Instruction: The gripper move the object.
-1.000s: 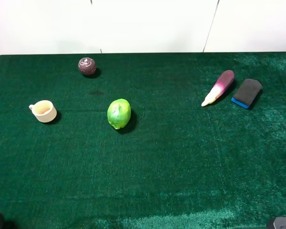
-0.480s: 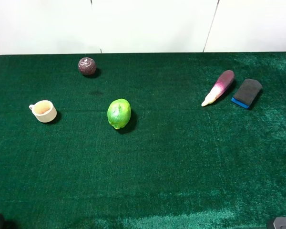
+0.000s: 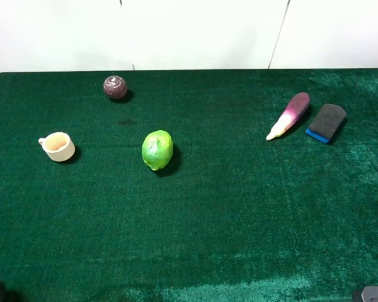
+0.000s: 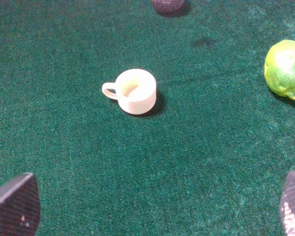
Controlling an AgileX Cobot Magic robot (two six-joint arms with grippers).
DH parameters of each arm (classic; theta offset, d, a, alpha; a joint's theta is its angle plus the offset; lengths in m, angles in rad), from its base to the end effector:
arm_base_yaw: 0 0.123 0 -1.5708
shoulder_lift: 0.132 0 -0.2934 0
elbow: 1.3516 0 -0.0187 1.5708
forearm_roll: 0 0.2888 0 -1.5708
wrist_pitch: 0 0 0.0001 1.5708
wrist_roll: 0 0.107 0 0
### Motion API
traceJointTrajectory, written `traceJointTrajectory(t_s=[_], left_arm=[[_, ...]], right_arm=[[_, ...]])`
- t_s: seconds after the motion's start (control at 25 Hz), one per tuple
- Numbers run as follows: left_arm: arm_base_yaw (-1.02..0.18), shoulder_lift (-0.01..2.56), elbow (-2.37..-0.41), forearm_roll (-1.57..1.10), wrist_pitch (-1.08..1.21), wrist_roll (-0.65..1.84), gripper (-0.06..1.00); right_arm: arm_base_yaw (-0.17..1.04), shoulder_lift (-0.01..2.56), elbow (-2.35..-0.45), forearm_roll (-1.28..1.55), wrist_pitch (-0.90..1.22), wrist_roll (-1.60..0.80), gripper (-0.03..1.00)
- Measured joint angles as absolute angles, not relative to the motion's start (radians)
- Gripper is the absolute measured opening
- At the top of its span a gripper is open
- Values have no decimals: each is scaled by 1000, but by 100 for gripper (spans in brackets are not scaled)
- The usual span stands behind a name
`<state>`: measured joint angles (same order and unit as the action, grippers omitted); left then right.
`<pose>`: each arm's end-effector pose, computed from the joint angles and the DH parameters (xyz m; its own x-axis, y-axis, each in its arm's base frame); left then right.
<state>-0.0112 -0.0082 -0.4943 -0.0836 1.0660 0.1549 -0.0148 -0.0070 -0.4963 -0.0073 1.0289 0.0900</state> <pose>0.0332 -0.0082 0.2865 -0.4455 0.1188 -0.8874 0.1279 0.9894 0.0683 0.0352 -0.0012 0.2904 -0.4211 0.0924 -0.9023 0.0569 0.9955 0.0753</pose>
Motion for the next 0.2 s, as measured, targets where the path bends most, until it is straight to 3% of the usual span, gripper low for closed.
traceJointTrajectory(t_s=[0.2], left_arm=[[-11, -8, -494, -84, 1066, 155, 99]], right_arm=[[-15, -7, -496, -7, 1029, 90, 69]])
